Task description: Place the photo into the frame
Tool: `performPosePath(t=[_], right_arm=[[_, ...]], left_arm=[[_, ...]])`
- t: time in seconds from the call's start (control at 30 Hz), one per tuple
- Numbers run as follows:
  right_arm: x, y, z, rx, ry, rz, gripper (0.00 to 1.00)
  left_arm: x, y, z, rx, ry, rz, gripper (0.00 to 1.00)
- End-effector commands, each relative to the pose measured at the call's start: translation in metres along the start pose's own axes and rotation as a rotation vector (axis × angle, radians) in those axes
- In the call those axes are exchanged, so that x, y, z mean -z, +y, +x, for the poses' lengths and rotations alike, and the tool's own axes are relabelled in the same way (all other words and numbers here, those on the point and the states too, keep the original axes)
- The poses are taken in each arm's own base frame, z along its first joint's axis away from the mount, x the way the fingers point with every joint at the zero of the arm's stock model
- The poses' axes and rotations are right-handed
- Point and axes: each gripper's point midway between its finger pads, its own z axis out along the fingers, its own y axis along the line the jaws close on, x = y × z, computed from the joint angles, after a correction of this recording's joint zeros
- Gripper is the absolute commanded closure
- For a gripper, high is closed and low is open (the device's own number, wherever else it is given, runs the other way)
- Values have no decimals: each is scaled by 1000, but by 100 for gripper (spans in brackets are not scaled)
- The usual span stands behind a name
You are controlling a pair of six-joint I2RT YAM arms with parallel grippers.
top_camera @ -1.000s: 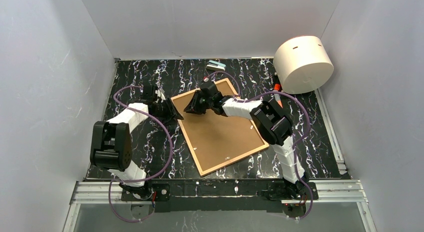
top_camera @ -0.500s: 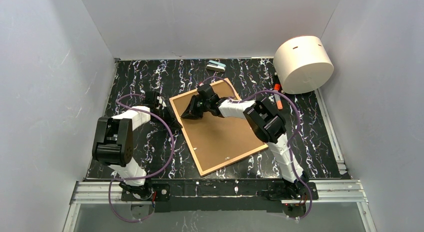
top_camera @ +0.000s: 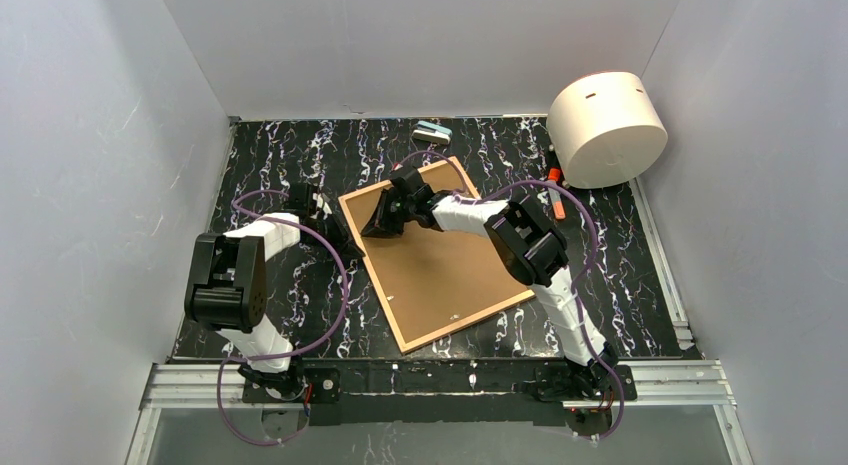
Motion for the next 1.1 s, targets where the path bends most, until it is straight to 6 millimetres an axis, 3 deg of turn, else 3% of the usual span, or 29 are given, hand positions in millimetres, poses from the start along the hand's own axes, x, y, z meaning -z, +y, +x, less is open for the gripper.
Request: performPosePath(t=[0.0,0.27,0.47,0.63,0.67,0.87,0.97,1.07], right_arm=[[-20,-36,6,19,-14,108,97],[-30,-19,0,-3,-78,37,99],[-35,-30,2,-20,-118,53,99],[-25,-4,-14,63,-174,-18,99],[-21,0,-17,69,-177,-36,98],[34,39,-41,128,-241,-186,69],[54,49,-42,166,-265,-203,64],[60,42,-49,170,-287,-155,64]], left_arm=[[-12,27,22,29,76,-89,93],[-15,34,32,53,111,-96,97],[-18,32,34,70,130,-80,99],[-16,25,28,72,110,-51,99],[-15,21,25,69,101,-43,99],[-4,1,4,26,59,2,94],[2,-6,-8,21,30,24,91],[10,-12,-21,13,-3,39,89]])
